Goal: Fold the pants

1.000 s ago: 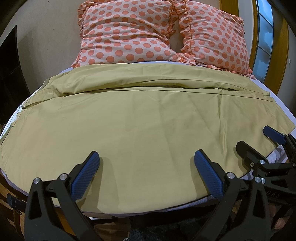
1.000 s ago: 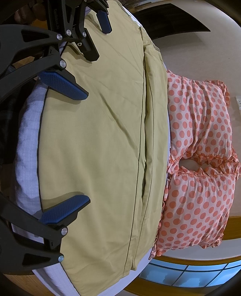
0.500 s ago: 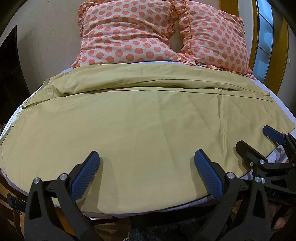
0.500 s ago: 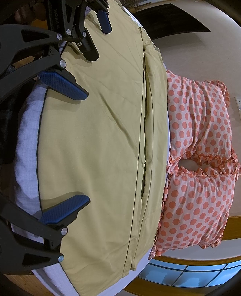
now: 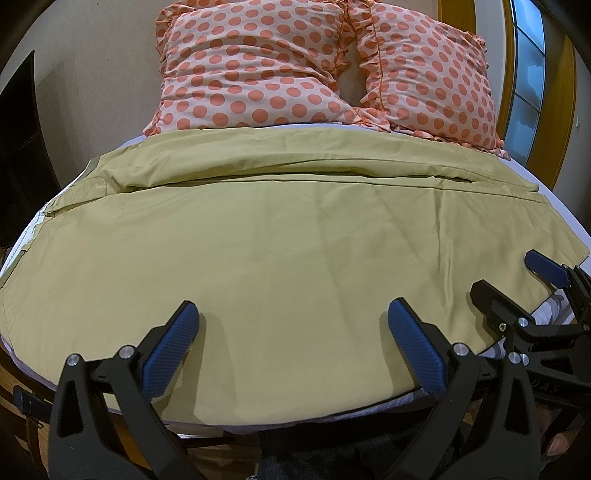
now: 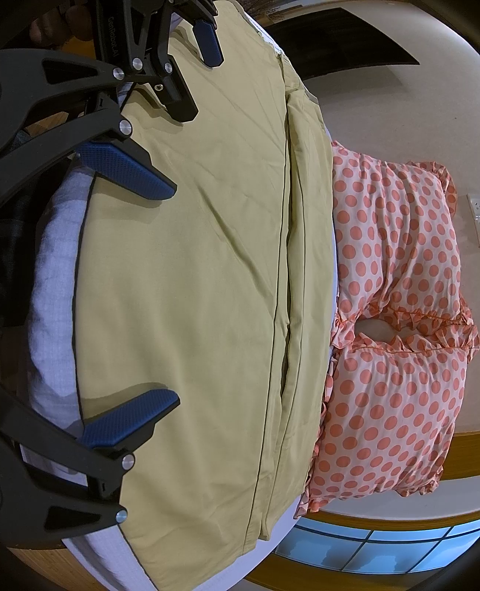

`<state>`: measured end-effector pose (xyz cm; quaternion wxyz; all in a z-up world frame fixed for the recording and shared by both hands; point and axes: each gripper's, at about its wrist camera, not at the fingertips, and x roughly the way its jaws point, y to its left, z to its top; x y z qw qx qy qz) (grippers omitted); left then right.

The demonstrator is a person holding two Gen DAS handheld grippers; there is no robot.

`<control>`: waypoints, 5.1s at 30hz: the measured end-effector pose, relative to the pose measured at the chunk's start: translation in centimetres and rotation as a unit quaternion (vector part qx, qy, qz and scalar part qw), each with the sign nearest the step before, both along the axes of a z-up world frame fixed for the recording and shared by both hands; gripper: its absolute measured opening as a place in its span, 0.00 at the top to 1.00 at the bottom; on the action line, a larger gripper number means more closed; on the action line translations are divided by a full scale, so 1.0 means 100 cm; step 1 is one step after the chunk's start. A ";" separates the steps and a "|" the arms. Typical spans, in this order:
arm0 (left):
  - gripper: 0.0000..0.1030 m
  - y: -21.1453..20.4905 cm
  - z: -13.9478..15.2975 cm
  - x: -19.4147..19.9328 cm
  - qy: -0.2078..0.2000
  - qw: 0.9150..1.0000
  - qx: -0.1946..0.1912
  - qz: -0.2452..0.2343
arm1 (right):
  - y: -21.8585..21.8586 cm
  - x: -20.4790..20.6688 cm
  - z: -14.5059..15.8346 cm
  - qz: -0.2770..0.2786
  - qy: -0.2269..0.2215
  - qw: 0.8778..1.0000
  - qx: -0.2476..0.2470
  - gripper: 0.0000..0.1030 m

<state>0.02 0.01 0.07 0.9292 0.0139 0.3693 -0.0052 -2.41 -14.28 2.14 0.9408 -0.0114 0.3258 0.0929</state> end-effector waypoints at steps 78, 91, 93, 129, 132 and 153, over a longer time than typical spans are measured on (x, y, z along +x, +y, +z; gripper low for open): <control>0.04 0.201 0.076 0.177 0.010 0.959 -0.264 0.107 | -0.324 0.086 -0.013 -0.275 0.003 0.860 0.430 0.98; 0.95 0.232 0.019 0.256 0.110 0.927 -0.305 0.189 | -0.329 0.094 0.000 -0.264 -0.020 0.863 0.431 0.98; 0.96 0.228 0.033 0.231 0.084 0.939 -0.284 0.177 | -0.330 0.093 0.003 -0.263 -0.024 0.862 0.432 0.98; 0.55 0.247 0.020 -0.122 -0.084 0.924 -0.256 0.273 | -0.326 0.008 -0.029 -0.318 -0.063 0.909 0.262 0.66; 0.54 0.253 0.017 -0.119 -0.084 0.922 -0.255 0.277 | -0.328 0.007 -0.038 -0.303 -0.075 0.908 0.280 0.85; 0.40 0.286 0.003 -0.126 -0.096 0.908 -0.274 0.303 | 0.088 0.111 0.031 0.294 0.058 0.933 0.199 0.89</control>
